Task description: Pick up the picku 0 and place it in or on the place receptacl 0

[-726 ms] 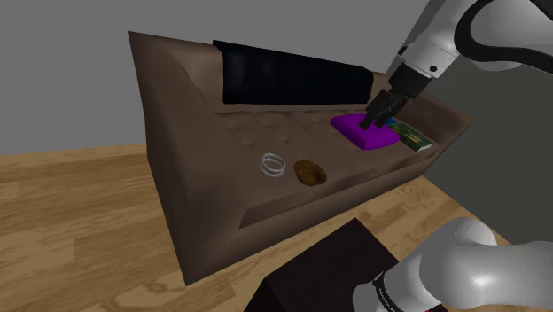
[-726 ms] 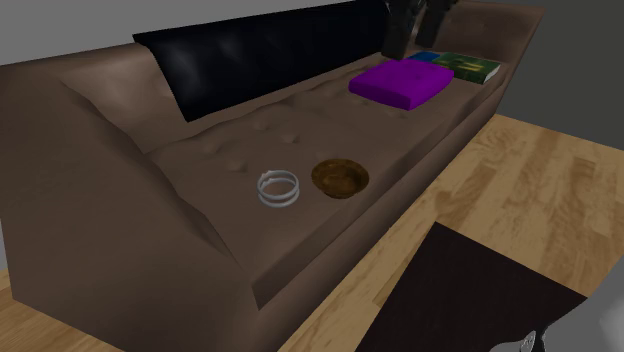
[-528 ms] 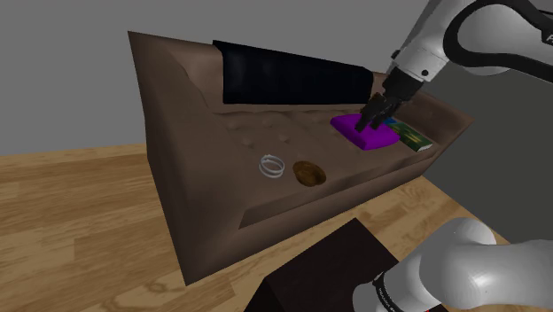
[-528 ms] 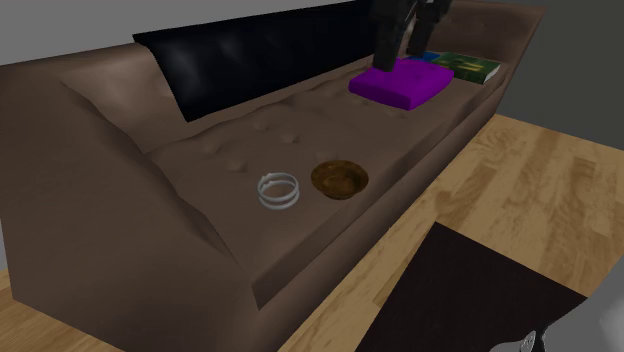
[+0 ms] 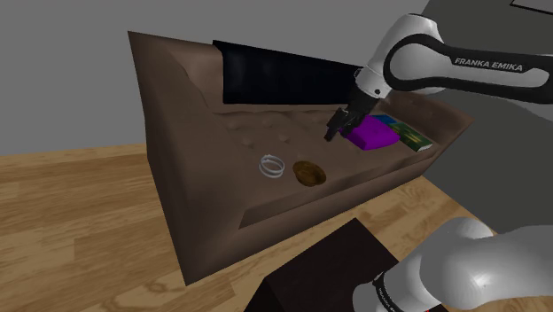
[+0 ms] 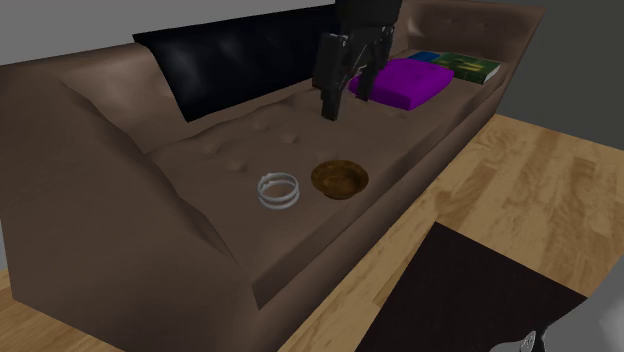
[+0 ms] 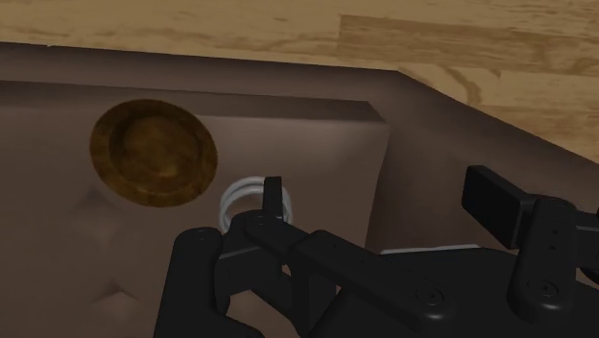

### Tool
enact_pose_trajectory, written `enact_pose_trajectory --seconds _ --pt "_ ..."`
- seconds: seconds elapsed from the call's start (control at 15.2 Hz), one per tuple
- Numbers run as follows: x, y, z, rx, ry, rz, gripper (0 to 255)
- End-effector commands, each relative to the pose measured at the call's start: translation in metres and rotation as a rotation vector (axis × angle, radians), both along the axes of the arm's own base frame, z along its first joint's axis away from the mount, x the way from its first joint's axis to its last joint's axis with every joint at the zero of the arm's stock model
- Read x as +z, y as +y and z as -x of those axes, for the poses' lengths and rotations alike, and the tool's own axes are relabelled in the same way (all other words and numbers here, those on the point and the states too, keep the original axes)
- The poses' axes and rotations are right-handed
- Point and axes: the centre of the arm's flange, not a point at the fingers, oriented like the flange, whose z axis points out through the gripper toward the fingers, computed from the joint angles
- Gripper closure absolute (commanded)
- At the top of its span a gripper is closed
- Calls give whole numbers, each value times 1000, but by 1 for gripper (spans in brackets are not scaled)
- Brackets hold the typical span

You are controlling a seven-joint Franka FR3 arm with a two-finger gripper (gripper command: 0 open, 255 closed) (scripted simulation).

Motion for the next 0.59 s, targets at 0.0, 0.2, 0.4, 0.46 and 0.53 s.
enact_pose_trajectory --seconds 0.0,0.2,0.4,0.46,0.53 --pt "-23 -1 -20 4 1 5 0" --pt "-53 0 -45 10 5 12 0" --pt "-84 0 -70 15 9 18 0" --pt "-95 1 -79 17 11 20 0" --pt "-105 1 -87 19 12 23 0"
